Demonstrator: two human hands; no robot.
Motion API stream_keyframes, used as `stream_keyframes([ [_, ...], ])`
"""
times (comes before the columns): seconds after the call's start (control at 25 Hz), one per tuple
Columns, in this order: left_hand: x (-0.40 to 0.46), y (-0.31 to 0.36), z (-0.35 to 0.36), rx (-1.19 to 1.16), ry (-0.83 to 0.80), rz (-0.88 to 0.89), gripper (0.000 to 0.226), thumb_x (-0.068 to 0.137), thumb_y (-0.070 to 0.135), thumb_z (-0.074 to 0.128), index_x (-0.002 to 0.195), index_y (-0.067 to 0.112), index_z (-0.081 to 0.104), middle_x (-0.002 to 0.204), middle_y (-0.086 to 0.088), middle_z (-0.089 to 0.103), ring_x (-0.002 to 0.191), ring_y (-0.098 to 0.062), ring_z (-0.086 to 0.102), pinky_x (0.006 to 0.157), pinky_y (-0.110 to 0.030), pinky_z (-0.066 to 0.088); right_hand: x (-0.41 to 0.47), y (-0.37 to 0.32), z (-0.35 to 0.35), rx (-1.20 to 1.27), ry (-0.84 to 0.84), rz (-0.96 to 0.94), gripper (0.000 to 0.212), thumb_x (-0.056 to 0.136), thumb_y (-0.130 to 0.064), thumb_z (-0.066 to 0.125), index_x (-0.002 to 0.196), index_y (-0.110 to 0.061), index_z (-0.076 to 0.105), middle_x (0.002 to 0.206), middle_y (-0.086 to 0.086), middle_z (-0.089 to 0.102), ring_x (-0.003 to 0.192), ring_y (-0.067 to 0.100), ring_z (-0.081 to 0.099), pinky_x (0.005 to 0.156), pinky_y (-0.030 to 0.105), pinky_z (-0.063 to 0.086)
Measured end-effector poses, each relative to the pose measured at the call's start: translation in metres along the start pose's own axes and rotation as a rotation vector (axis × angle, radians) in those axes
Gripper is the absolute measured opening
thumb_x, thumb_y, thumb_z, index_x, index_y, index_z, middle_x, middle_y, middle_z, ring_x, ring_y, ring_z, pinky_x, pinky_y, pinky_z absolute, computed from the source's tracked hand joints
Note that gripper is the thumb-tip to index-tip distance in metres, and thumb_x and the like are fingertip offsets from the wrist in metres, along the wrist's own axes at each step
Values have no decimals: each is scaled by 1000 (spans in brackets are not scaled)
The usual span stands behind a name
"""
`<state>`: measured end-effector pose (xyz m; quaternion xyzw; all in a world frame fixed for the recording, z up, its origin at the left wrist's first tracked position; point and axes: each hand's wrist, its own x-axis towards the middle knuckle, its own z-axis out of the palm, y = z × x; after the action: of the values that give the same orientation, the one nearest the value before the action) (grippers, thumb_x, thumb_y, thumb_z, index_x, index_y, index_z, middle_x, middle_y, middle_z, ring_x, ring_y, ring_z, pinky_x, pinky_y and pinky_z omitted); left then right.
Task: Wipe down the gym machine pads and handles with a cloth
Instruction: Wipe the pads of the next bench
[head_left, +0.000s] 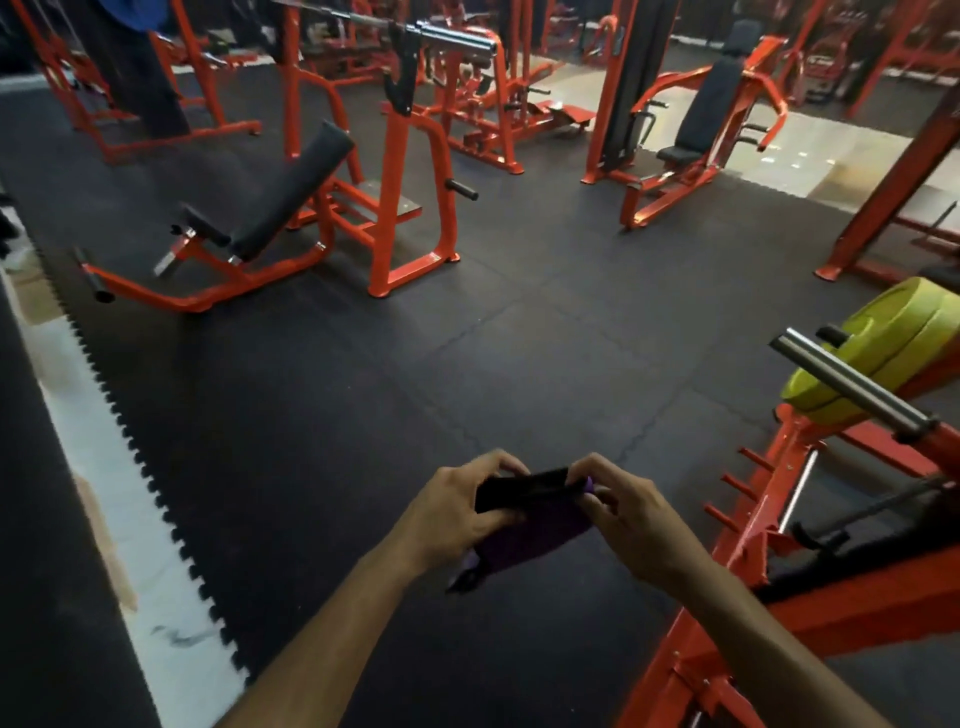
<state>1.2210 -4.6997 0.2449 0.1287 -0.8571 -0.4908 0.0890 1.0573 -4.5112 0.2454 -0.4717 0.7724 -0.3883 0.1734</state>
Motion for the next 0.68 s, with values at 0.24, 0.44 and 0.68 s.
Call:
stream_keyframes([
  [0.24,23,-17,-34,5,45,95,33,92,18,77,115,36,62,102,17,70,85,-8,70,77,-24,57,31,-4,-15,27,108,64,25,84,0,60,84,-24,54,70,6,58,58,24,52,56,37,46],
  [0.44,72,-38,-29,-51,166,43,14,93,34,76,102,31,65,94,14,71,83,-11,68,75,-28,57,81,16,-24,83,132,69,20,84,2,55,78,-16,47,61,-3,42,55,9,36,53,31,32],
  [0.68,178,-69,-28,-130,195,-21,25,89,53,74,91,31,64,95,15,59,87,-4,60,81,-17,48,169,69,-65,39,75,38,27,82,1,66,82,-25,62,72,-12,64,60,7,61,58,18,45],
])
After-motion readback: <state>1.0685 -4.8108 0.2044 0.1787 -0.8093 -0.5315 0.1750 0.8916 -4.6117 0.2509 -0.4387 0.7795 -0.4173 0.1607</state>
